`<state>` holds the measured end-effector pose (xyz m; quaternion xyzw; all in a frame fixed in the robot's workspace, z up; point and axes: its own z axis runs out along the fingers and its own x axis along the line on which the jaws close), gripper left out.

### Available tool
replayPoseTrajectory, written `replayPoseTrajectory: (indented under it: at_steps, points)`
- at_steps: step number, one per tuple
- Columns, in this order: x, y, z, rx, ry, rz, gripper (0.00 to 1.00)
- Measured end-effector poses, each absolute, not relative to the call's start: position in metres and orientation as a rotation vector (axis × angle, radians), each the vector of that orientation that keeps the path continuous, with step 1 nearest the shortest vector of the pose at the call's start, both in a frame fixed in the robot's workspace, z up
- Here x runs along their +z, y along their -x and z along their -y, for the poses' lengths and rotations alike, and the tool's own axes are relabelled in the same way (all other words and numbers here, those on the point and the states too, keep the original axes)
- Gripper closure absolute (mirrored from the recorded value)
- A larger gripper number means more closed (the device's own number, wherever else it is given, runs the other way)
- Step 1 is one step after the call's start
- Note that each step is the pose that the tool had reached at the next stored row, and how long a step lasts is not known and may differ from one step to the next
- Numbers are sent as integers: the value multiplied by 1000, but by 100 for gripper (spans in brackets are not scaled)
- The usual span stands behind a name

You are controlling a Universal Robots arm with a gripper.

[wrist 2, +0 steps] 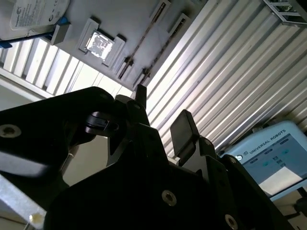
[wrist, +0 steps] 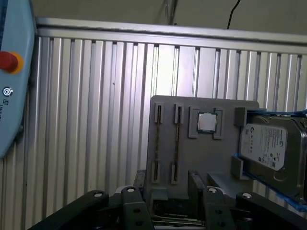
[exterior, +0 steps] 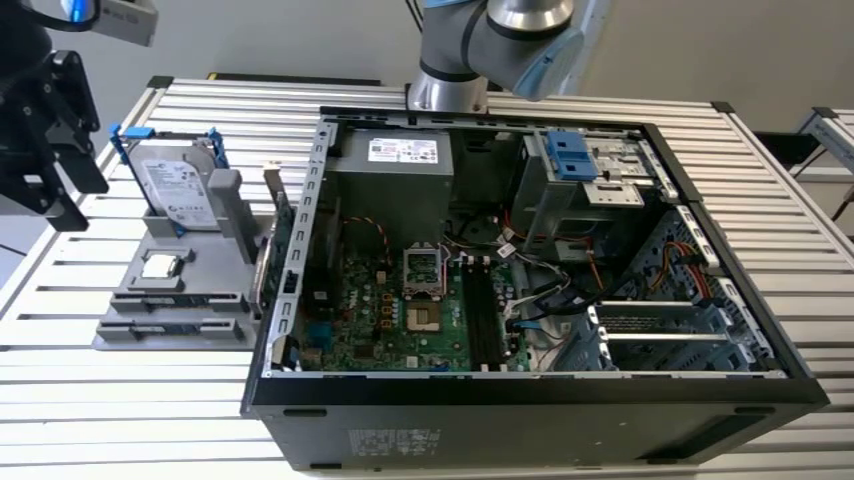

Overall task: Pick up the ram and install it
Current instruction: 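Pick up the ram and move it above insertion slot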

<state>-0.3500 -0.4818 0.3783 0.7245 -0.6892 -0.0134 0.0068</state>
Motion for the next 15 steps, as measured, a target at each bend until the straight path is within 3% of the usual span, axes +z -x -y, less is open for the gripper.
replayPoseTrajectory:
  at_steps: [15]
  points:
    - [373,348,481,-42,-2266,2156,0]
